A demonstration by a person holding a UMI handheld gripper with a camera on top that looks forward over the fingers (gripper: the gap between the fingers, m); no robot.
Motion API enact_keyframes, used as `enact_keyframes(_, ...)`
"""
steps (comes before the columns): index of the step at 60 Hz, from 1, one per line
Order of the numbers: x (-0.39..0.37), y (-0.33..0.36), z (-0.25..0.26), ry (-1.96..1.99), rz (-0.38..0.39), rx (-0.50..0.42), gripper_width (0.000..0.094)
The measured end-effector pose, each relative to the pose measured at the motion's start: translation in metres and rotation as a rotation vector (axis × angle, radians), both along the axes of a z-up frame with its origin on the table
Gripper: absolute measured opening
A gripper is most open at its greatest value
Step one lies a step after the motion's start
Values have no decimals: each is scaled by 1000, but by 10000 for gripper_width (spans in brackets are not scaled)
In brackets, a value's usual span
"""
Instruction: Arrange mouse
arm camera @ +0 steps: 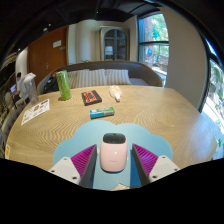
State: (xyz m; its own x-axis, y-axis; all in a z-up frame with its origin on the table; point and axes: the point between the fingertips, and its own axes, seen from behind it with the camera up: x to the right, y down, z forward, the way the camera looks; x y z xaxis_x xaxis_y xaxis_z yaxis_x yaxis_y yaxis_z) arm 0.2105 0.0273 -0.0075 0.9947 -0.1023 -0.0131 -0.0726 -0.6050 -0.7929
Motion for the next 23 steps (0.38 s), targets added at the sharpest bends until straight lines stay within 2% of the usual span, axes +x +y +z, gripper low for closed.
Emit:
enact_keyframes(2, 1, -1, 5, -12, 2, 14, 860)
enact_keyframes(11, -8, -25, 30, -53, 25, 70, 842)
enact_keyframes(23, -37, -92, 51, 8, 87, 147, 852)
